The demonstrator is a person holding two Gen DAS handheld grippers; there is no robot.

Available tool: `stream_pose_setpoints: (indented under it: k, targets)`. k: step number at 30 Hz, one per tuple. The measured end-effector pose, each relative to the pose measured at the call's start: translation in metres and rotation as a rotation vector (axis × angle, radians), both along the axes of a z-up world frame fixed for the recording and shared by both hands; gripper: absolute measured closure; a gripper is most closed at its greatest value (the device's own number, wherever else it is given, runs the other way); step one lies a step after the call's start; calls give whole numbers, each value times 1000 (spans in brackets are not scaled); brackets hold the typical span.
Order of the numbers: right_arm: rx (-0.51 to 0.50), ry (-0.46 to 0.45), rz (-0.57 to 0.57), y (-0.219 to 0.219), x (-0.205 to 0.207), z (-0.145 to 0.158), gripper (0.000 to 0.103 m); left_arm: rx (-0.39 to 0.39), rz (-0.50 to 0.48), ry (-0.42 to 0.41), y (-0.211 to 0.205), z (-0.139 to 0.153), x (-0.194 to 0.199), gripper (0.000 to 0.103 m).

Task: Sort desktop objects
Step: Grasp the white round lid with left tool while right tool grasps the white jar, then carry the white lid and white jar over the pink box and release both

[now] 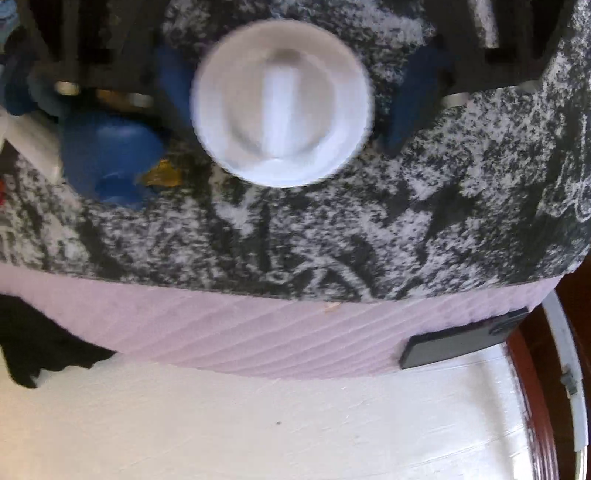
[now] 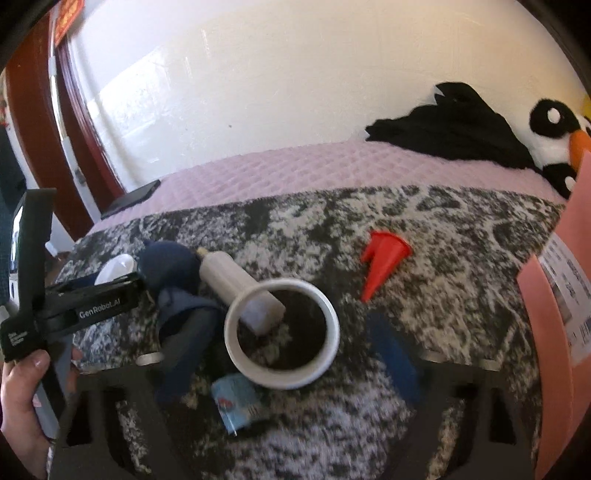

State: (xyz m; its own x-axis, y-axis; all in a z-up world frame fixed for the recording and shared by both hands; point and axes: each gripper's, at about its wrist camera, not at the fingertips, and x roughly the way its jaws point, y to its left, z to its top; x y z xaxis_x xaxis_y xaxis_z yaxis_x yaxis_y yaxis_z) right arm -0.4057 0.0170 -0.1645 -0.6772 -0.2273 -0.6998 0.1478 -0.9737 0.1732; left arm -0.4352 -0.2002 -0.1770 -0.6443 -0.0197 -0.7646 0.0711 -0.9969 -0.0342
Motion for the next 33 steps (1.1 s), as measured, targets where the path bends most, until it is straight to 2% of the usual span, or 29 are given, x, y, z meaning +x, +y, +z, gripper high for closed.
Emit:
stream_pose_setpoints:
  k: [5, 9, 13, 19, 26, 33]
  targets:
    - [-24, 50, 16, 5, 17, 11, 42, -2, 3, 2, 2, 7, 30, 38]
    - [-58, 67, 31, 16, 50, 34, 42, 22, 25, 14, 5, 26, 82, 38]
    - [-60, 84, 64, 26, 101, 61, 42, 49, 27, 38, 11, 48, 138, 38]
    - [-59, 128, 114, 37, 192, 96, 42, 35, -29, 100, 41, 92, 225, 38]
    - [-86, 118, 152, 52, 290, 107, 42, 7, -66, 135, 91, 127, 317, 38]
    - [-91, 141, 126, 94, 366, 122, 44, -4, -125, 159, 139, 144, 378, 38]
